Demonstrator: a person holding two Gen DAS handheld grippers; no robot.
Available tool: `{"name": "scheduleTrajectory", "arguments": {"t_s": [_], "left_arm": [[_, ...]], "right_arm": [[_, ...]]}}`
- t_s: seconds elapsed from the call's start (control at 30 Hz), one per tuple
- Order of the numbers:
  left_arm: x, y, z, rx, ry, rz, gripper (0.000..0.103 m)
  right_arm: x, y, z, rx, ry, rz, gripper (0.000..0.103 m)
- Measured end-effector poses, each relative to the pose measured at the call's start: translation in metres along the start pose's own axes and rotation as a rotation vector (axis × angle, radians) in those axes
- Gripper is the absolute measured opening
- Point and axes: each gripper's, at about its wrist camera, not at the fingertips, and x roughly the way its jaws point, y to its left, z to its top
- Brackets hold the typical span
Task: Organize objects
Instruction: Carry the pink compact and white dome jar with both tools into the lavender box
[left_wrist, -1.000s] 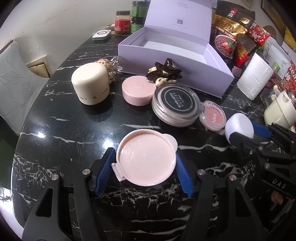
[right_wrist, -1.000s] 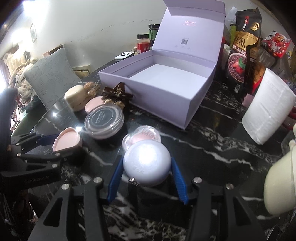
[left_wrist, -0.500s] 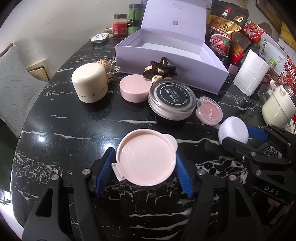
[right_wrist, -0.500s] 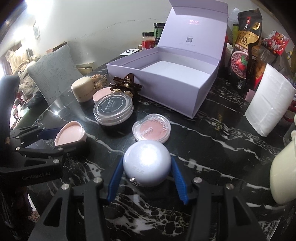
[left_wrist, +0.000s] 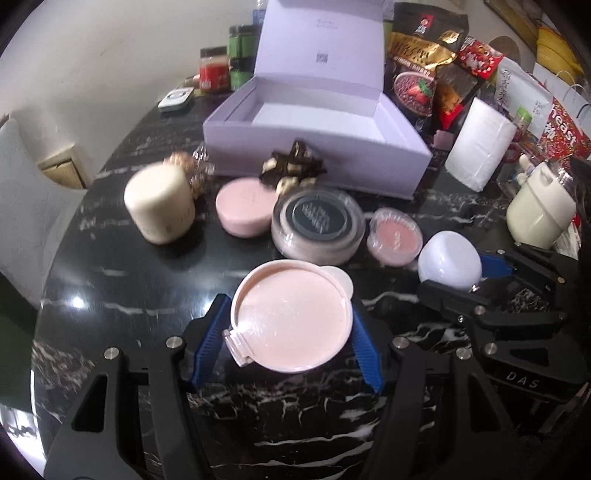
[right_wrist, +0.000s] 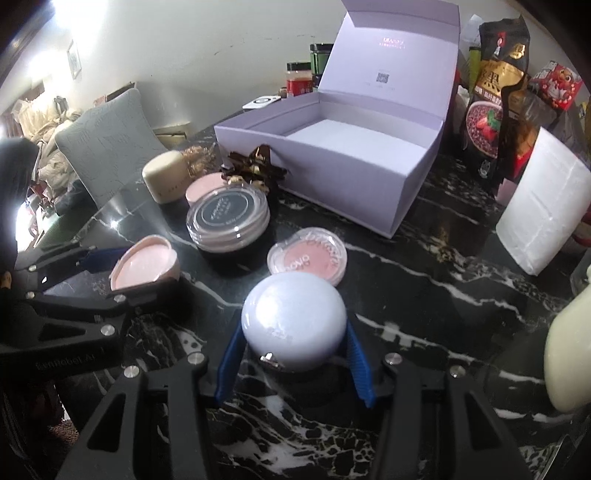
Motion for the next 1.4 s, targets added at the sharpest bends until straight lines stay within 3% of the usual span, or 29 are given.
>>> {"name": "scheduleTrajectory", "arguments": {"t_s": [0.3, 0.83, 1.2, 1.4], "left_arm": [[-0.011, 0.002, 0.035, 0.014, -0.019, -0.017, 0.061], [-0.017, -0.007, 0.078, 0.088, -0.059, 0.018, 0.061], [-0.007, -0.015, 0.114, 0.106, -0.074, 0.000, 0.061], [0.011, -0.018, 0.130, 0.129, -0.041, -0.008, 0.062]], "right_arm": [[-0.021, -0.001, 0.026, -0.024, -0.042, 0.007, 0.052], [-0.037, -0.006, 0.066, -0.073, -0.084, -0.002, 0.052], [-0.033, -0.019, 0.096, -0.086, -0.084, -0.022, 0.052], [-0.027, -0.029, 0.108, -0.076, -0.084, -0.046, 0.052]]}}
